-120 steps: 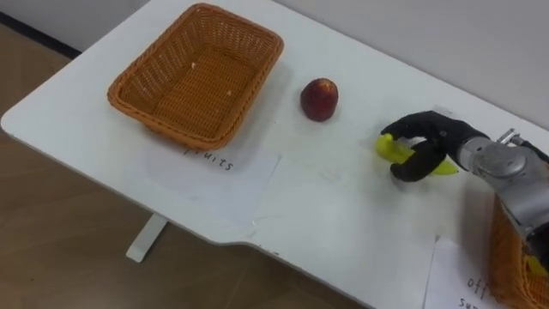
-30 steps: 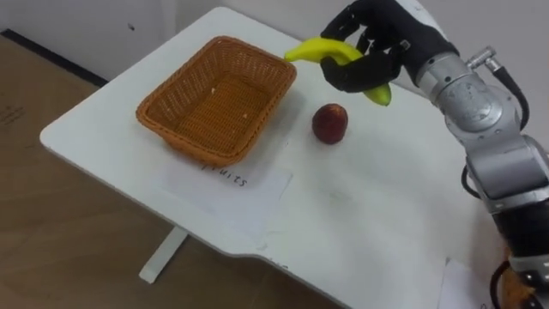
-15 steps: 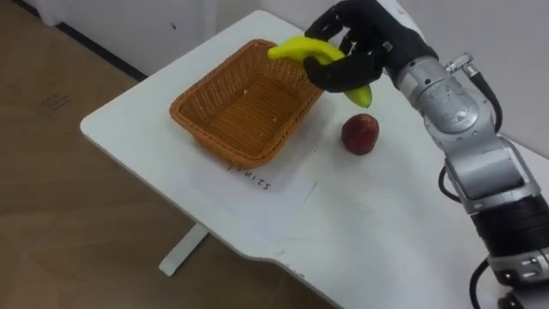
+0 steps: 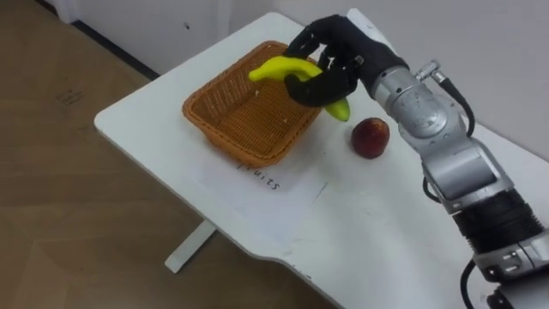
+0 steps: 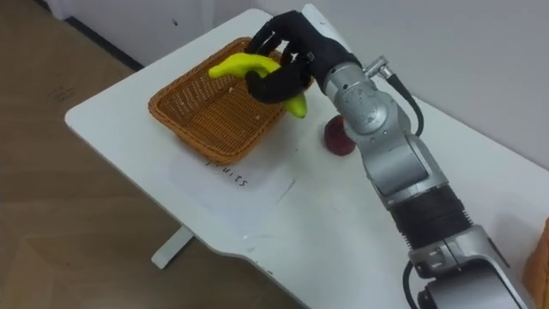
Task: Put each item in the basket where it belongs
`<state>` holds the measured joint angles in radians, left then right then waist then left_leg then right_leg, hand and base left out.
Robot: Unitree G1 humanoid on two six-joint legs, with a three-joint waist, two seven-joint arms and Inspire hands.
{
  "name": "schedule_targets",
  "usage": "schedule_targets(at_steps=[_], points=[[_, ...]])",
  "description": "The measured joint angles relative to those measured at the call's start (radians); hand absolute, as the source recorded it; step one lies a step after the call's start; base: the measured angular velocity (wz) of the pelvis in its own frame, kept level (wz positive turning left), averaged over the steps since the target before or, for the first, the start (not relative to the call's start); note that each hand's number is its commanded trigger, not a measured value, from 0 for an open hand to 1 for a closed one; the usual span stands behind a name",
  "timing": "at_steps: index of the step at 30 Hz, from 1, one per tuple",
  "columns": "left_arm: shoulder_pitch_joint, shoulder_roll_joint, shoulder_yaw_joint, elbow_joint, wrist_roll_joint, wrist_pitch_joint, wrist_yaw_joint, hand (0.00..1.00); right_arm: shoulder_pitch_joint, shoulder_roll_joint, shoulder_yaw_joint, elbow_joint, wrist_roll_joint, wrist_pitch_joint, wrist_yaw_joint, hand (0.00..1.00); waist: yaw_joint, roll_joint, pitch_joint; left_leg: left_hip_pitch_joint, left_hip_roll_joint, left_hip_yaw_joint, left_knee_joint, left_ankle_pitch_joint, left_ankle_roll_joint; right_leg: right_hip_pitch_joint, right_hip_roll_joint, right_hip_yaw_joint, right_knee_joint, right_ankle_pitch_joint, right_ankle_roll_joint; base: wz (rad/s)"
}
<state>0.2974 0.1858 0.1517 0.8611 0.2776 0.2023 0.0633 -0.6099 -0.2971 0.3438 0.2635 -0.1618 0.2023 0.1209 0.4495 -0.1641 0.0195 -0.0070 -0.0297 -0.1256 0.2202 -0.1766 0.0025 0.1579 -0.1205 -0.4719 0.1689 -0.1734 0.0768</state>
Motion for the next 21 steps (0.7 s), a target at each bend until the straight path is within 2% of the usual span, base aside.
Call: schedule_targets(at_steps=[6,12,18,21], points=[[0.003,0.0,0.0,-0.001,0.0,0.0,0.014,0.0,-0.019,0.002,0.026,0.06,0.002,-0.001,-0.026,1.0,0.012,-0.003,-0.0003,-0.003,-0.003,-0.014,0.004,0.001,0.001,0.012,0.001,-0.001,0.0,0.0,0.0,0.06],[0.003,0.003,0.0,0.0,0.0,-0.005,0.014,0.0,-0.021,0.024,0.03,0.077,0.0,-0.013,-0.059,1.0,0.022,-0.007,0.0008,-0.003,-0.004,-0.022,0.002,0.001,0.001,0.017,0.001,-0.013,0.0,0.0,0.0,0.04],[0.006,0.006,0.0,0.005,0.0,-0.007,0.008,0.0,-0.04,0.025,0.069,0.151,0.001,-0.026,-0.086,1.0,0.027,-0.023,0.0096,-0.006,-0.006,-0.029,0.003,0.001,0.001,0.018,0.0,-0.024,0.0,0.0,0.0,0.05],[0.004,0.007,0.001,0.011,0.0,-0.012,-0.006,0.0,-0.04,0.026,0.074,0.156,0.0,-0.027,-0.086,1.0,0.031,-0.025,0.0106,-0.008,-0.009,-0.034,0.004,0.001,0.001,0.017,-0.001,-0.024,0.0,0.0,0.0,0.05]])
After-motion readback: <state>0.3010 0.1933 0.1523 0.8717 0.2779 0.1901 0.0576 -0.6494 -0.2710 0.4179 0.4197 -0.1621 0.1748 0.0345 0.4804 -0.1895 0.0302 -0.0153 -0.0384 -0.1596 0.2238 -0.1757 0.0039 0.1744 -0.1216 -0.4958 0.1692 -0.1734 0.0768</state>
